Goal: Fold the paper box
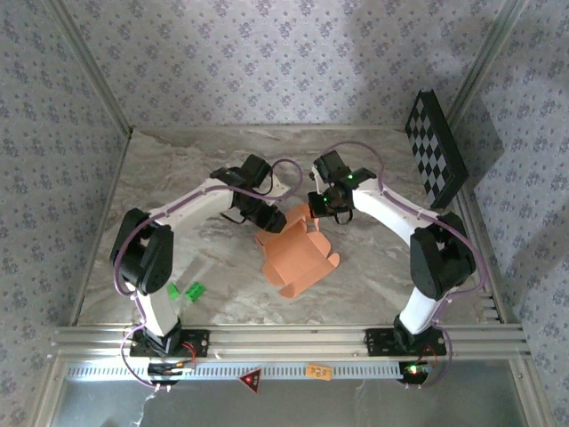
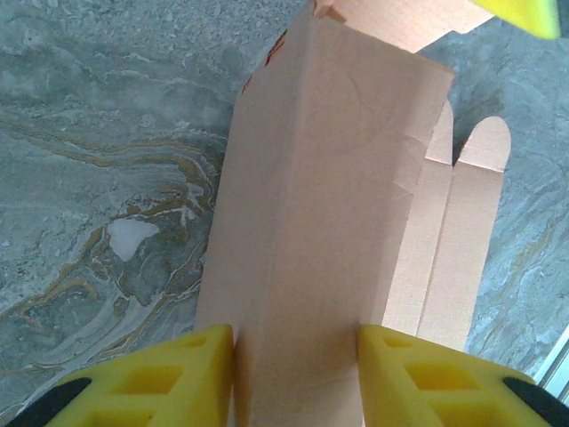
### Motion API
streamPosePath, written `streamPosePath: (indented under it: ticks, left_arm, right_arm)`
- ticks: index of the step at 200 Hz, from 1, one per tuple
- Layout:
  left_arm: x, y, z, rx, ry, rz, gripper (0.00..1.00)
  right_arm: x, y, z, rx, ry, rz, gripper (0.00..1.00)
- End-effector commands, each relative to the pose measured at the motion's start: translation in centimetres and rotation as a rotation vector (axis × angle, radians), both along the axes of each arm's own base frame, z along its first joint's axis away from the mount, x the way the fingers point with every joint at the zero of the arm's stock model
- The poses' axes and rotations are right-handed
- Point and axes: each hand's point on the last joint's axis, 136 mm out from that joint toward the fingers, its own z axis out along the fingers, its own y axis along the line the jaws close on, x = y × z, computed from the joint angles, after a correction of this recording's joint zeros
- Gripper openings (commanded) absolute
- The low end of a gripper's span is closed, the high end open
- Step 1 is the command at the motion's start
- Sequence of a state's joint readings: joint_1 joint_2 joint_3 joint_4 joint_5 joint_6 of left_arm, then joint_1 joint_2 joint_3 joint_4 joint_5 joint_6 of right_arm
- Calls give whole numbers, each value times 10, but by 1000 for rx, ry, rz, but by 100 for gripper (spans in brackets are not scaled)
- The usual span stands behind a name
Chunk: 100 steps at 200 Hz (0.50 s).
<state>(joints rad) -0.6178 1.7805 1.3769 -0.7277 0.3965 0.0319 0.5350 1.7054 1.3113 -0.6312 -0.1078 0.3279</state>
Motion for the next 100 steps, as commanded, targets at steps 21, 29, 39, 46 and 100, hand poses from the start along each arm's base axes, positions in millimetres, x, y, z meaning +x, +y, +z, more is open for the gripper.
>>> streamPosePath:
  ticks: [21, 29, 39, 46, 100]
  left_arm:
    - [-9, 7, -8, 46, 30, 15, 41]
    - [-9, 7, -7, 45, 27, 16, 41]
    - [-9, 6, -7, 44, 28, 14, 41]
    - [-9, 6, -7, 43, 29, 16, 41]
    - [-9, 7, -10, 49, 38, 30, 40]
  right_arm:
    - [9, -7, 13, 19, -32, -273, 7]
    - [9, -9, 12, 13, -25, -307, 7]
    - [8, -11, 9, 16, -9, -353, 7]
    - [7, -11, 9, 19, -2, -372, 7]
    - [-15, -8, 11, 71, 28, -452, 11]
